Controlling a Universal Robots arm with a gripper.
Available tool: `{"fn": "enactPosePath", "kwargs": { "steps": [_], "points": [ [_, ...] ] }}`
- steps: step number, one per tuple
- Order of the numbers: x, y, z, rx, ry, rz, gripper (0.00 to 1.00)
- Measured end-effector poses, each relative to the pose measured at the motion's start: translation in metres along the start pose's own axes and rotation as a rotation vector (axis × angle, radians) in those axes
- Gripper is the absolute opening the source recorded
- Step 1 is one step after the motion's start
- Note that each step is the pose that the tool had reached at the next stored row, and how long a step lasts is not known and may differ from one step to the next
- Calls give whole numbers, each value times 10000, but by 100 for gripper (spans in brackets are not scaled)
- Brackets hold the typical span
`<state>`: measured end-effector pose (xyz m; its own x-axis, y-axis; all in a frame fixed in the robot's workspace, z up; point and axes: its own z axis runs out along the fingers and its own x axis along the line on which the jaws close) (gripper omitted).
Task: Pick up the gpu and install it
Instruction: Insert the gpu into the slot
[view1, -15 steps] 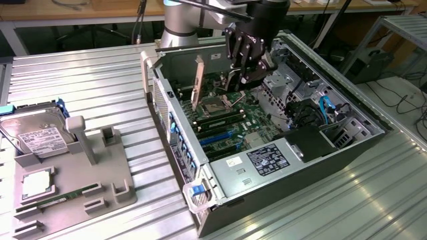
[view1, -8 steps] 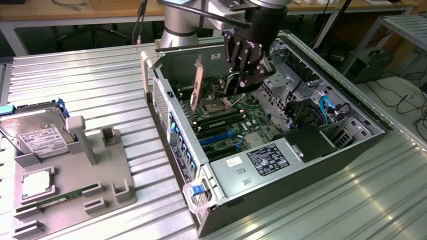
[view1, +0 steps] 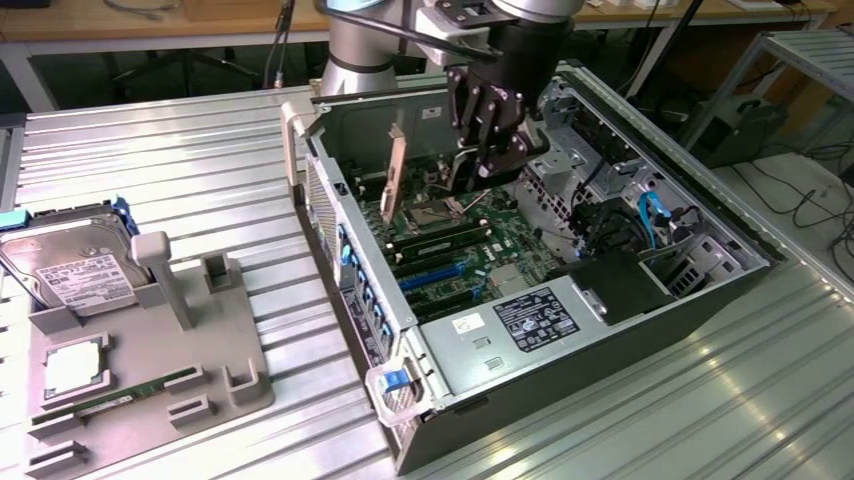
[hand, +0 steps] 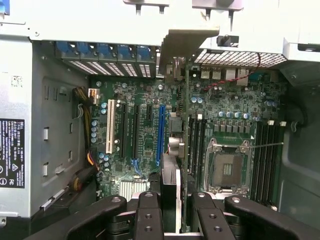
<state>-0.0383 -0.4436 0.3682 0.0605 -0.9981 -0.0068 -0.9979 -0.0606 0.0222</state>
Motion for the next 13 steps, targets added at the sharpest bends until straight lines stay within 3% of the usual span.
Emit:
{"fn": "enactPosePath", "kwargs": {
  "steps": [13],
  "points": [
    [0,-2,73,-71,-4,1,28]
  ]
}}
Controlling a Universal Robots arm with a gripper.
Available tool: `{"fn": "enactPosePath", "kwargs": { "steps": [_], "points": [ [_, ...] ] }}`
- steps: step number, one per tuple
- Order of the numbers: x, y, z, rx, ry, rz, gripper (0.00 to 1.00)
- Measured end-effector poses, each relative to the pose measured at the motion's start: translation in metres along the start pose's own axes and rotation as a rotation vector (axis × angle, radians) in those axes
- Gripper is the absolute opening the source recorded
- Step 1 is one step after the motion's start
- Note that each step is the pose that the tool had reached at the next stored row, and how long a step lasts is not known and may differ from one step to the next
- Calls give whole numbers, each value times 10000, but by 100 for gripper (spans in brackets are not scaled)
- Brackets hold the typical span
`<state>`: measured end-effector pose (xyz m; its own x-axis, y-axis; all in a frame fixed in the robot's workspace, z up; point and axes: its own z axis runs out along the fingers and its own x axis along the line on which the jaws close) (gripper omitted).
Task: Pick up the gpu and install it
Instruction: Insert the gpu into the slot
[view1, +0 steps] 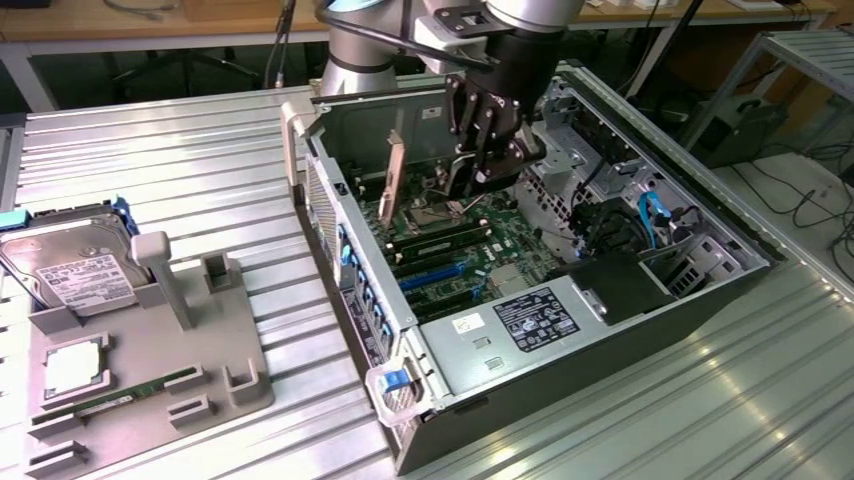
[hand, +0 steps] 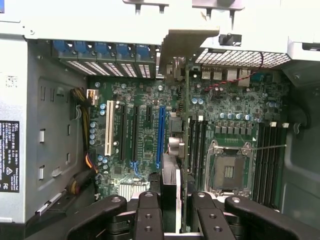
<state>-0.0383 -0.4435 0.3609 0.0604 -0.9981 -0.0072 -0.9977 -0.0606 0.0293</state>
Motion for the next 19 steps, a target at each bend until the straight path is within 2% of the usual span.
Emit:
{"fn": "enactPosePath", "kwargs": {
  "steps": [4,6,7,9,10,13,19],
  "points": [
    [0,-1,32,-19,-2,0,28],
    [1,-2,55,-47,-4,-1,28],
    [0,-3,74,-114,-7,-1,28],
    [0,-3,95,-207,-7,1,28],
    [0,-3,105,-225,-5,2,28],
    [1,-5,163,-249,10,2,28],
    [-2,-30,265,-250,7,55,28]
  ]
}}
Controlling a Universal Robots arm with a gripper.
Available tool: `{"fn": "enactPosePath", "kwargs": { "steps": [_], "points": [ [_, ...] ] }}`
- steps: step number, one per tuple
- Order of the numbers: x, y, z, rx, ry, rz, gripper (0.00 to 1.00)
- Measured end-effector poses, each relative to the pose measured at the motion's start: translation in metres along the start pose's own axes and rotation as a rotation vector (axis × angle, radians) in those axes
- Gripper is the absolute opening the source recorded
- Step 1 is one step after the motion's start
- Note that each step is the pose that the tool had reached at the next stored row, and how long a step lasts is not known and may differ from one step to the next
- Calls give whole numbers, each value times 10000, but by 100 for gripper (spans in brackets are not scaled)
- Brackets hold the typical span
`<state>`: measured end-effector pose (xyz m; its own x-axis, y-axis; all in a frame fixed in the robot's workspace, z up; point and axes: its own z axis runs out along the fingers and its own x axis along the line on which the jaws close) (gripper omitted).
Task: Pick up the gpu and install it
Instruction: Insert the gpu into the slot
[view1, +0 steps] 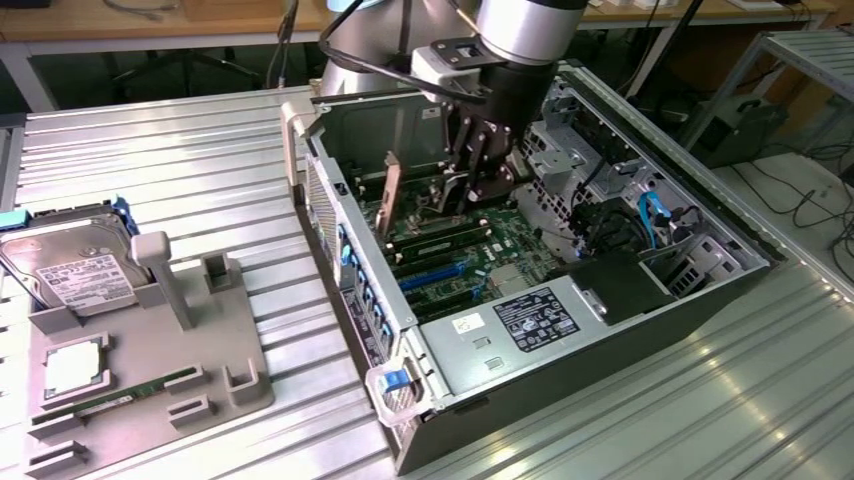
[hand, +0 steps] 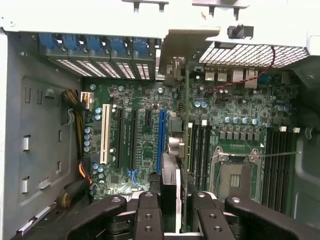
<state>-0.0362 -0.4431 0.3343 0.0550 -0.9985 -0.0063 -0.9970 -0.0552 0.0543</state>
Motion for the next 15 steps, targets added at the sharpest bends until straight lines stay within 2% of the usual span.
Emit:
{"fn": "enactPosePath", "kwargs": {
  "steps": [2,6,7,11,13,14,15],
  "points": [
    [-7,-3,16,16,1,7,28],
    [-10,-14,23,213,9,5,28],
    [-10,-16,43,220,7,50,28],
    [-10,-20,117,225,-26,839,28],
    [-9,-22,153,225,-34,906,28],
    [-9,-25,159,243,-34,896,28],
    [-8,-27,160,303,-27,883,28]
  ]
}}
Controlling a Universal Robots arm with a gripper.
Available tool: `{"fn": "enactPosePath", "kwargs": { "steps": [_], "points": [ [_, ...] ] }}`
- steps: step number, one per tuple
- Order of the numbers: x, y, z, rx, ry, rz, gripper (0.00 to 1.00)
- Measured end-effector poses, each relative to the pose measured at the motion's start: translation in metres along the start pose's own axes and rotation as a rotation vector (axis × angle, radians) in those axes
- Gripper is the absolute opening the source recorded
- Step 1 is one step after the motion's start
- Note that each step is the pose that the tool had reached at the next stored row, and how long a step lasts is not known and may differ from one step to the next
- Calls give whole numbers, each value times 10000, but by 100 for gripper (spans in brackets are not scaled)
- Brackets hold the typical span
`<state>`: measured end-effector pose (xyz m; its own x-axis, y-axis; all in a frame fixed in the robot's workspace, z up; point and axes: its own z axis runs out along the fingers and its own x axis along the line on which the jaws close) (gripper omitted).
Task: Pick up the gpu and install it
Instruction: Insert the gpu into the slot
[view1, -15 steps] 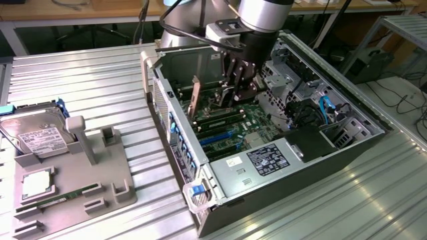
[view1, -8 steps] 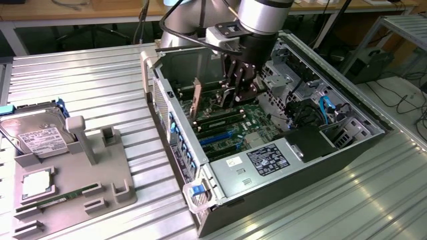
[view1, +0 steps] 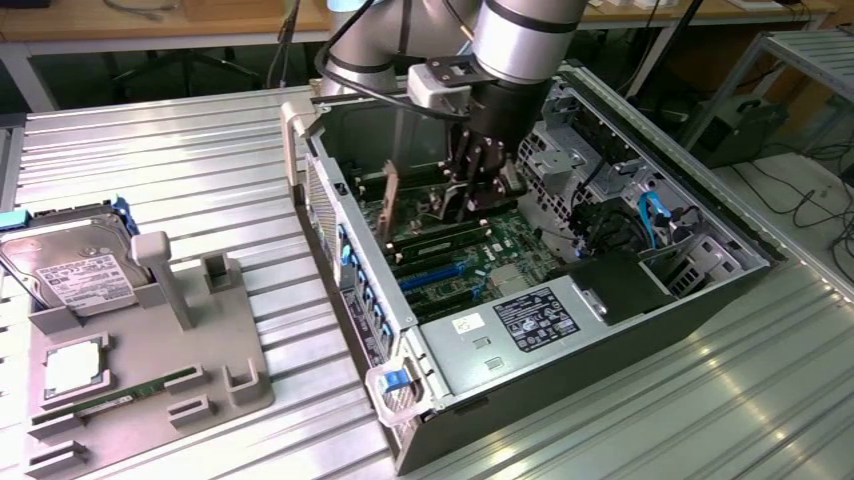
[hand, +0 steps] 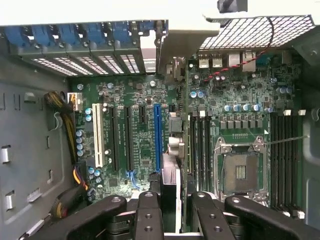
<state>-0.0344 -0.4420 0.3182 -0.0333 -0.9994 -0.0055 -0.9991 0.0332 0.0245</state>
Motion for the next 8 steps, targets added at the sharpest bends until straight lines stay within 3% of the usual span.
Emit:
{"fn": "enactPosePath", "kwargs": {
  "steps": [2,3,6,8],
  "points": [
    [0,0,3,172,-8,-35,28],
    [-1,-1,7,224,-11,-94,28],
    [1,-1,51,236,-5,-544,28],
    [6,0,54,318,-2,-642,28]
  ]
}}
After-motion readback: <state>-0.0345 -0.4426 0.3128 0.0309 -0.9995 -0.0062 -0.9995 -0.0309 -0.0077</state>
